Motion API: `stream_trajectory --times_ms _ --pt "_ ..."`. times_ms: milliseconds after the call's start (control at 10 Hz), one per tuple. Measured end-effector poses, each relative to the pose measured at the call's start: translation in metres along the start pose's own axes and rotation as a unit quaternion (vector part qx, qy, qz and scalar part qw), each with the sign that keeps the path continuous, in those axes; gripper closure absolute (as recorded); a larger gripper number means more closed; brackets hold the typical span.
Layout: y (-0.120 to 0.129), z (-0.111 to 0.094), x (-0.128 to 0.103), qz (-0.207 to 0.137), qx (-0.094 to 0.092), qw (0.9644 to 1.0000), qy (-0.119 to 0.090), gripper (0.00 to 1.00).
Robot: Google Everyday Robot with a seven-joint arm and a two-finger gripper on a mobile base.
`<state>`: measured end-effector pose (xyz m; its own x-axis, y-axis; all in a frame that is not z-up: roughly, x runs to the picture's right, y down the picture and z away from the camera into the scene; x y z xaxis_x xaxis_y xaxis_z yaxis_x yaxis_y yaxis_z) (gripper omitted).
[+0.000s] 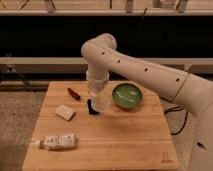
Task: Place the ceramic cup over the eraser
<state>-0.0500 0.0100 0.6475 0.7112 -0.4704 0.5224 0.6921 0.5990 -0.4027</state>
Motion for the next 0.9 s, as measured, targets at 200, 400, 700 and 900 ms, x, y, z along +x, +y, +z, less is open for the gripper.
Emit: stream_trajectory --times_ms 200,400,700,900 --pt "-0.018 -0.036 -0.016 -0.009 0.005 0.9999 -0.003 1.0" --pt "-0.027 -0.048 -0.022 -0.013 0.008 0.9999 -0.005 1.0" --pt "-0.027 -0.049 -0.021 -0.014 0.008 0.9999 -0.005 1.0" --pt "-0.028 -0.048 -0.022 -0.015 0.008 0.9998 -0.005 1.0"
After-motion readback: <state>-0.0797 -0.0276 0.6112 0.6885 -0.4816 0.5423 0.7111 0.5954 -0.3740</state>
